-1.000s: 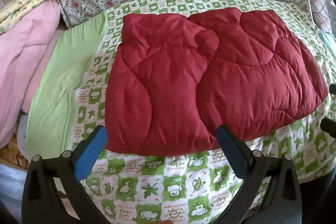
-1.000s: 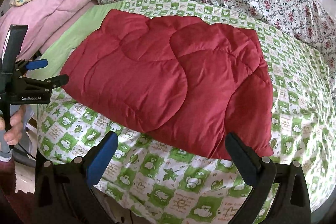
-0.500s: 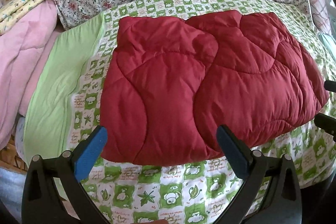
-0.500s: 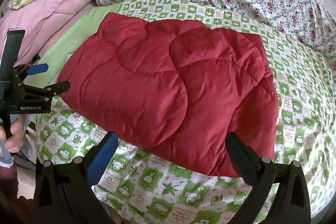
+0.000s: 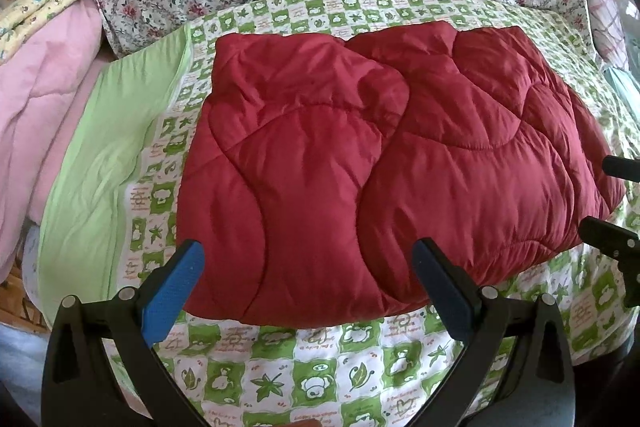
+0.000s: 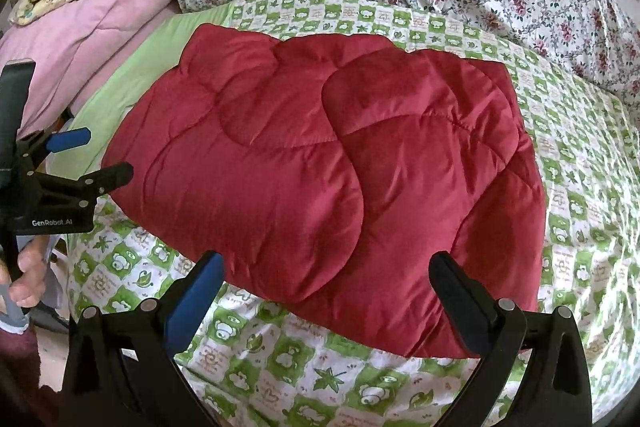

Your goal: Fold large clothes

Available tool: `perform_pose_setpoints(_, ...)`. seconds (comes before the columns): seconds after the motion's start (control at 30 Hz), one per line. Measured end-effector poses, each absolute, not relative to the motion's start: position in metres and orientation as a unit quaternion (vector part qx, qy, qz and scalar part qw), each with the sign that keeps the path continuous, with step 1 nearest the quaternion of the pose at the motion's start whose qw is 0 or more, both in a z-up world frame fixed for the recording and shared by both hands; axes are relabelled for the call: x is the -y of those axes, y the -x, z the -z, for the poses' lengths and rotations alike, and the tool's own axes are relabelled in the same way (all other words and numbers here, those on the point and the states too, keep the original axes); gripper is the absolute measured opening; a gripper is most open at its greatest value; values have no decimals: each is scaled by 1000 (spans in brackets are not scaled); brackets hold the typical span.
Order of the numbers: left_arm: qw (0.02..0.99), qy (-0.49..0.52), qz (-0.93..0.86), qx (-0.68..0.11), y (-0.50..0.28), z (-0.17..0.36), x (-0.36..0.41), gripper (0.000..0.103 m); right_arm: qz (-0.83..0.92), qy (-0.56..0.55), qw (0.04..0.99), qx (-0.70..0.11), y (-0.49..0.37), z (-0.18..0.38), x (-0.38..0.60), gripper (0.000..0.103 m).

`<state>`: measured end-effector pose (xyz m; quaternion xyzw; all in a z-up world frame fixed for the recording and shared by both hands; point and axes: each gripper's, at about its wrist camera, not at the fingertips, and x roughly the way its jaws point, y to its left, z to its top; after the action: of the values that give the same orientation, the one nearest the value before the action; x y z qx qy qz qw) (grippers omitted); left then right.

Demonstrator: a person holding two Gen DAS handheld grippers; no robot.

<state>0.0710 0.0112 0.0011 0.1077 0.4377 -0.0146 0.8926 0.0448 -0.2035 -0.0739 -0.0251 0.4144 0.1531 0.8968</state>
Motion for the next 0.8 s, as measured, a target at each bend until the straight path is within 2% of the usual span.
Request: perform_pose_setpoints(0.8,893,-103,19,-437,-75,-3,-8,103,-159,27,901,-404,-46,64,194,103)
